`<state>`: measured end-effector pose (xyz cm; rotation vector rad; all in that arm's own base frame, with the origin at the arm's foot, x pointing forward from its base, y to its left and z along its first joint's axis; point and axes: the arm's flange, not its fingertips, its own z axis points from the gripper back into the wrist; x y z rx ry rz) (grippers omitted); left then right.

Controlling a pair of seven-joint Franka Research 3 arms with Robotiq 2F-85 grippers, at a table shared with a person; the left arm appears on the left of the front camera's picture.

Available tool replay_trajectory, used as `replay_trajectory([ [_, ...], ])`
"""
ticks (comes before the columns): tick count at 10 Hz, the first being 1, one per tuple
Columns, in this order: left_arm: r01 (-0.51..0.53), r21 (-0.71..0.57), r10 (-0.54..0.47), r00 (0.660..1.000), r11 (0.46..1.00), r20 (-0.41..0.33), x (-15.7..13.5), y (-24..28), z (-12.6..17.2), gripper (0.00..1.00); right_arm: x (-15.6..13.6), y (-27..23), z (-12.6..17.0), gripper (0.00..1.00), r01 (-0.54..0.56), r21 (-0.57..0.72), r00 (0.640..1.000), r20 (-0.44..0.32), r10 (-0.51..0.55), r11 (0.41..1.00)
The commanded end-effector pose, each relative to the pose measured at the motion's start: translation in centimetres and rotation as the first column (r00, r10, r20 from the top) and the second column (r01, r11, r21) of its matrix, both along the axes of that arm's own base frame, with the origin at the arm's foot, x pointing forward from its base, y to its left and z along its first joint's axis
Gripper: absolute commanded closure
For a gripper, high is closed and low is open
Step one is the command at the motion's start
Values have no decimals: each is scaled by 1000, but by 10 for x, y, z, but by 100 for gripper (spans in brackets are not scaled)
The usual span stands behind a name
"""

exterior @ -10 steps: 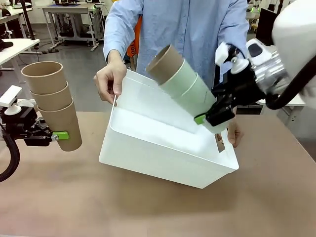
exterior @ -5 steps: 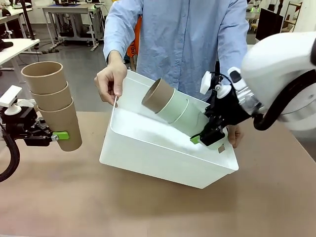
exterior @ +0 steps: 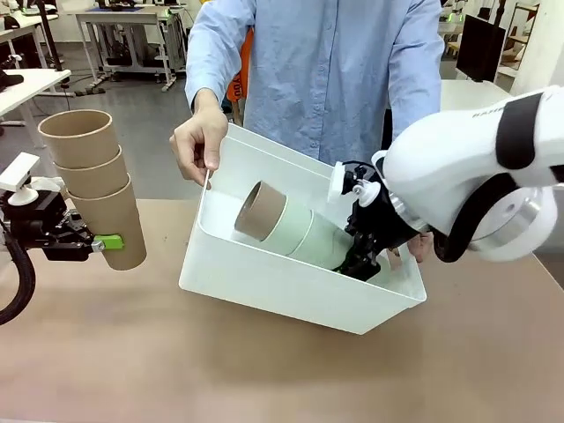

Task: Stack the cups and store them in the basket.
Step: Place the stack of Reusable plastic cups into the Pantry Basket.

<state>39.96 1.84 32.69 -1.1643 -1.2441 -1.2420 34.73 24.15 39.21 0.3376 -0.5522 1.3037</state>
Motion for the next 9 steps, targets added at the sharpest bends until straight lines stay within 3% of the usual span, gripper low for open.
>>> replay_trajectory([
  [1, 7, -8, -7, 1000, 1000, 11, 0, 0, 6, 15, 0, 14, 2, 16, 19, -29, 1000, 10, -18, 999],
  [6, 7, -8, -7, 1000, 1000, 11, 0, 0, 6, 15, 14, 46, -3, 16, -6, -60, 1000, -4, 5, 998],
  [7, 7, -8, -7, 1000, 1000, 11, 0, 0, 6, 15, 9, 39, -2, 0, 1, -46, 1000, -6, -1, 999],
  [9, 7, -8, -7, 1000, 1000, 11, 0, 0, 6, 15, 7, 35, 1, 0, 8, -40, 1000, -10, -9, 999],
])
